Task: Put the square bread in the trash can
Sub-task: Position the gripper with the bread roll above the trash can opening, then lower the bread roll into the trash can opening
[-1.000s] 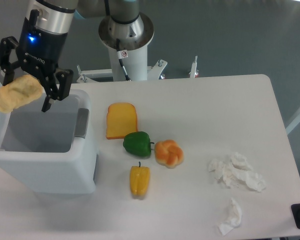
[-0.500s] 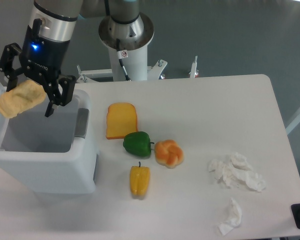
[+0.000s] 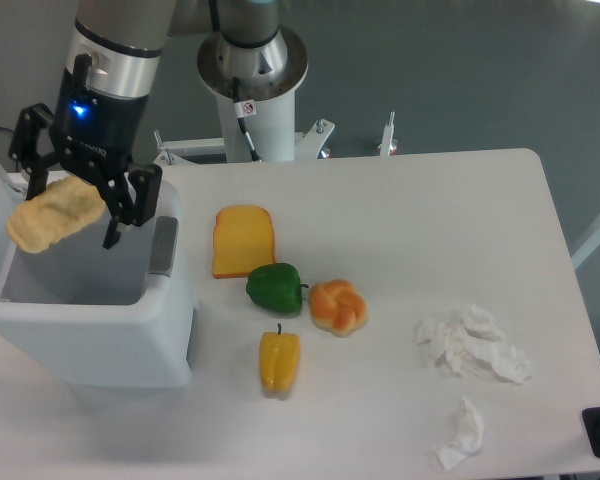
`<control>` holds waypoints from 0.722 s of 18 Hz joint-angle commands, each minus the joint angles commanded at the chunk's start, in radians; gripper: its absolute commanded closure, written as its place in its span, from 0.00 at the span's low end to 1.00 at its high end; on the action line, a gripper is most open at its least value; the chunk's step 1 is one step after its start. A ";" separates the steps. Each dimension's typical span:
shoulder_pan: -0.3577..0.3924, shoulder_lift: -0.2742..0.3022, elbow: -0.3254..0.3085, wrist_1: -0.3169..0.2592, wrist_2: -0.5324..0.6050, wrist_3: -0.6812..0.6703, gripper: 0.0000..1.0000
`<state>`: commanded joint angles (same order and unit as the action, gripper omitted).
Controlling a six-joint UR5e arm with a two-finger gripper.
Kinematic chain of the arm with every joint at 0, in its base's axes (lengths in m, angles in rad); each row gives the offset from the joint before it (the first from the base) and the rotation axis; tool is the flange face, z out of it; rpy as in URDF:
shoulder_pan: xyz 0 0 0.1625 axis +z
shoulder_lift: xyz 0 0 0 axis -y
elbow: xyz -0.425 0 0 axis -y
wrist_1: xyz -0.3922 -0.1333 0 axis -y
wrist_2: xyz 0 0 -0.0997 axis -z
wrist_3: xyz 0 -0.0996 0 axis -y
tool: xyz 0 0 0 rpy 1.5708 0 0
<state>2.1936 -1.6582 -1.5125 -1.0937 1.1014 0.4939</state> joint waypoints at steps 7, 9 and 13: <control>0.051 0.006 -0.017 0.000 0.000 0.035 0.00; 0.051 0.005 -0.018 0.000 0.000 0.035 0.00; 0.052 -0.002 -0.008 0.000 0.000 0.035 0.00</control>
<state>2.2457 -1.6597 -1.5202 -1.0937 1.1014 0.5292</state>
